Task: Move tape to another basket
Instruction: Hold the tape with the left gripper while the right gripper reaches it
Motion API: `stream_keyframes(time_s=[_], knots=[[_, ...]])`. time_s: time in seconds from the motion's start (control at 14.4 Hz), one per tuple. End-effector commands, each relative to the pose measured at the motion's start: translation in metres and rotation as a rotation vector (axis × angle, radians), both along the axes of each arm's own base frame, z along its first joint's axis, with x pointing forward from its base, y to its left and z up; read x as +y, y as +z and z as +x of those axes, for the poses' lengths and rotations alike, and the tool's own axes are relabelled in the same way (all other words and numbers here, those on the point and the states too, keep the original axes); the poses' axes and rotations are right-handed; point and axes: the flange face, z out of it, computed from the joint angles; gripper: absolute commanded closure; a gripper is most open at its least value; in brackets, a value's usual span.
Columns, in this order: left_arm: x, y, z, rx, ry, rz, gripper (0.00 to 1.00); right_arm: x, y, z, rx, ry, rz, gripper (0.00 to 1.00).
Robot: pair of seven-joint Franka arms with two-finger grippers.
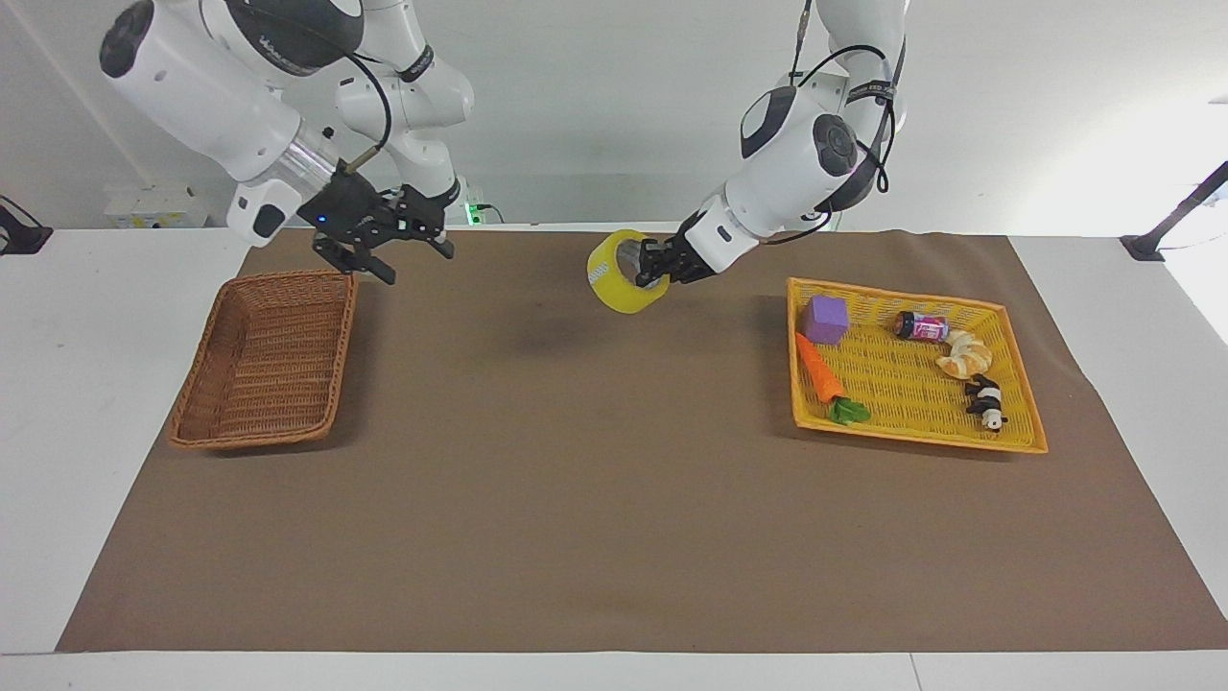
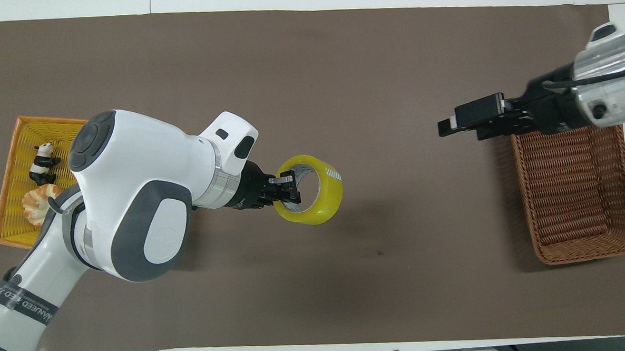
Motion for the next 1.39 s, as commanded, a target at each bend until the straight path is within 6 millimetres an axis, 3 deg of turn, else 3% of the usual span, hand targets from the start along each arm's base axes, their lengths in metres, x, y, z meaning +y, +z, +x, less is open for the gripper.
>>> stream_keyframes(time_s=[0.0,0.21,0.35,0.49,1.32], knots=[[0.005,0.007,-0.005,-0.012,0.015,0.014,1.0,0.047,-0.048,-0.003,0.066,-0.13,0.239,0.0],[0.005,0.007,-0.005,-0.01,0.019,0.015,1.0,0.098,-0.075,-0.009,0.107,-0.159,0.299,0.0],[0.005,0.007,-0.005,-0.01,0.019,0.015,1.0,0.107,-0.096,-0.02,0.188,-0.206,0.387,0.0],[0.005,0.007,-0.006,-0.01,0.018,0.017,1.0,0.125,-0.098,-0.029,0.207,-0.198,0.407,0.0],[0.005,0.007,-0.006,-0.011,0.017,0.017,1.0,0.125,-0.107,-0.048,0.205,-0.053,0.378,0.02]])
